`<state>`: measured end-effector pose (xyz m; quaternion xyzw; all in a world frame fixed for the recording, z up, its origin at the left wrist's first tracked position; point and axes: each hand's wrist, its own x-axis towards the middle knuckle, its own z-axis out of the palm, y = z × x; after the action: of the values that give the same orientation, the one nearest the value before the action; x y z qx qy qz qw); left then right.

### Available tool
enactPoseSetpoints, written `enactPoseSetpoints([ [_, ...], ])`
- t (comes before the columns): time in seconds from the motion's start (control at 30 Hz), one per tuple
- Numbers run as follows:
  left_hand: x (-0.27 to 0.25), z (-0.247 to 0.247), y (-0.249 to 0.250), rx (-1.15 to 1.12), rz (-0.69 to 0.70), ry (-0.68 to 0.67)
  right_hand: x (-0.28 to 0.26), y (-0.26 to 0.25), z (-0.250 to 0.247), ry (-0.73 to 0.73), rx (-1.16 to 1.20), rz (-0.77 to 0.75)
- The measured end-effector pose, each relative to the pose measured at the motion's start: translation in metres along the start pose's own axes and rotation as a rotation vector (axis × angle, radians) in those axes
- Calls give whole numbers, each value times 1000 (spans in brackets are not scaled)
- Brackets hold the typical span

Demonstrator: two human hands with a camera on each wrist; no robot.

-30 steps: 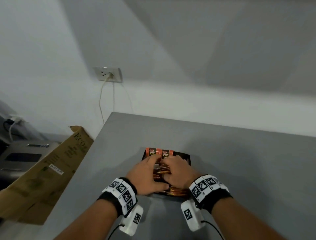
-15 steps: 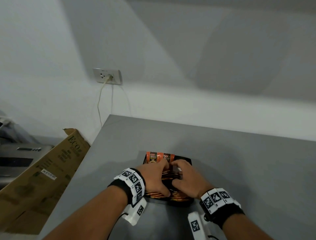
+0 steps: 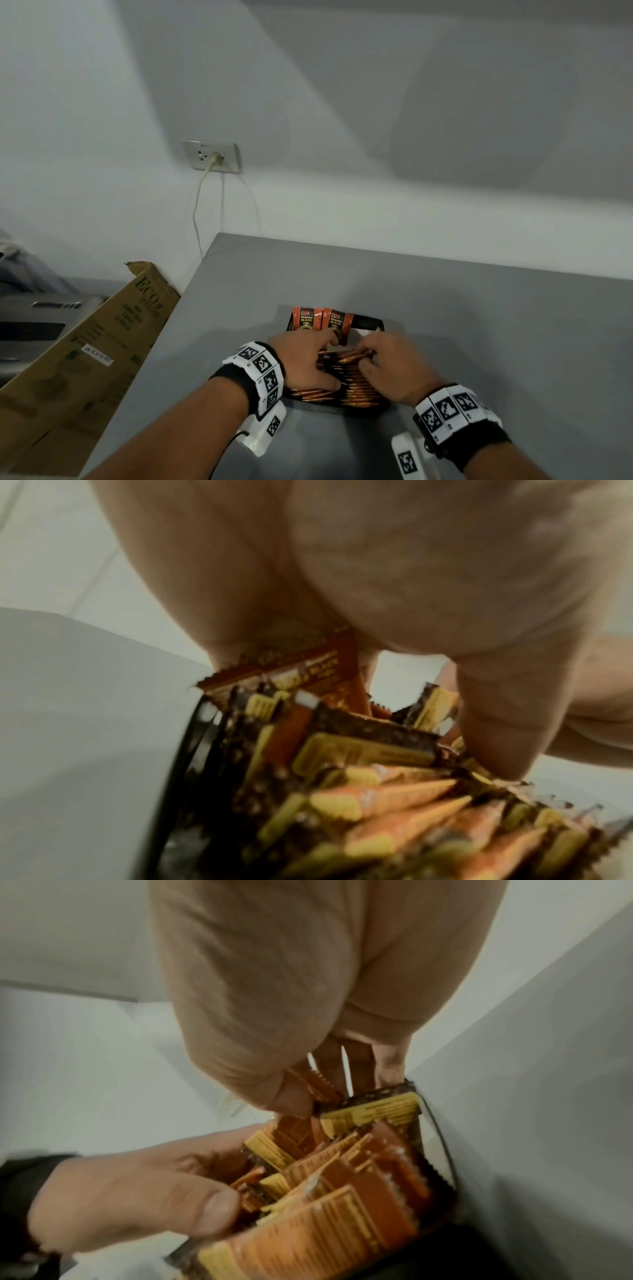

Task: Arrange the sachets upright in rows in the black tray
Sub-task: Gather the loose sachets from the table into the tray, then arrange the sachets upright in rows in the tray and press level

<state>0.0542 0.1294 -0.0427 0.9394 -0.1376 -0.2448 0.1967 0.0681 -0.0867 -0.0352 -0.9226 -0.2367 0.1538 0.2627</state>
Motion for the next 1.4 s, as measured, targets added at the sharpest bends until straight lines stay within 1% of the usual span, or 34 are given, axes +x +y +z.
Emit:
enactPoseSetpoints([
  [0.1, -1, 5, 0, 75, 24, 47, -3, -7, 5, -31, 23, -30],
  [0.17, -2, 8, 0, 92, 21, 58, -2, -12, 12, -94, -30, -64],
  [0.23, -4, 10, -1, 79, 24, 67, -2, -16, 21, -162, -111, -55],
  [0.27, -5, 11, -1, 70, 28, 74, -2, -19, 25, -178, -109, -47],
  [0.33, -7, 11, -1, 59, 30, 94, -2, -22, 29, -157, -15, -46],
  [0.4, -10, 10, 0, 80, 30, 110, 0, -23, 27, -70, 130, -39],
  [0.43, -10, 10, 0, 108, 33, 118, 0, -21, 26, -34, 158, -19],
  [0.5, -11, 12, 0, 178, 47, 145, -1, -15, 27, -15, 68, 10],
  [0.57, -11, 16, -1, 212, 57, 177, -4, -9, 31, -59, -26, 17],
  [0.63, -11, 17, -2, 220, 77, 220, -7, -7, 34, -94, -64, 43],
  [0.73, -15, 17, -5, 292, 102, 274, -7, -4, 36, -70, -95, -7],
  [0.8, -20, 20, -7, 336, 109, 272, -9, -4, 36, -95, -93, -49],
  [0.87, -22, 24, -7, 345, 112, 253, -12, -7, 35, -134, -116, -59],
  [1.0, -24, 27, -4, 278, 135, 272, -15, -14, 34, -129, -266, -56],
  [1.13, -25, 31, -8, 208, 146, 285, -13, -14, 38, -136, -272, -56],
  [1.23, -24, 27, -14, 117, 171, 311, -11, -14, 32, -132, -150, -40],
  [1.3, -27, 13, -18, 21, 158, 318, -8, -14, 22, -72, -9, -32],
  [1.33, -29, 4, -20, -30, 140, 296, -4, -13, 16, -32, 60, -25],
  [1.4, -29, -14, -25, -123, 112, 271, 5, -10, 3, 19, 102, 4],
])
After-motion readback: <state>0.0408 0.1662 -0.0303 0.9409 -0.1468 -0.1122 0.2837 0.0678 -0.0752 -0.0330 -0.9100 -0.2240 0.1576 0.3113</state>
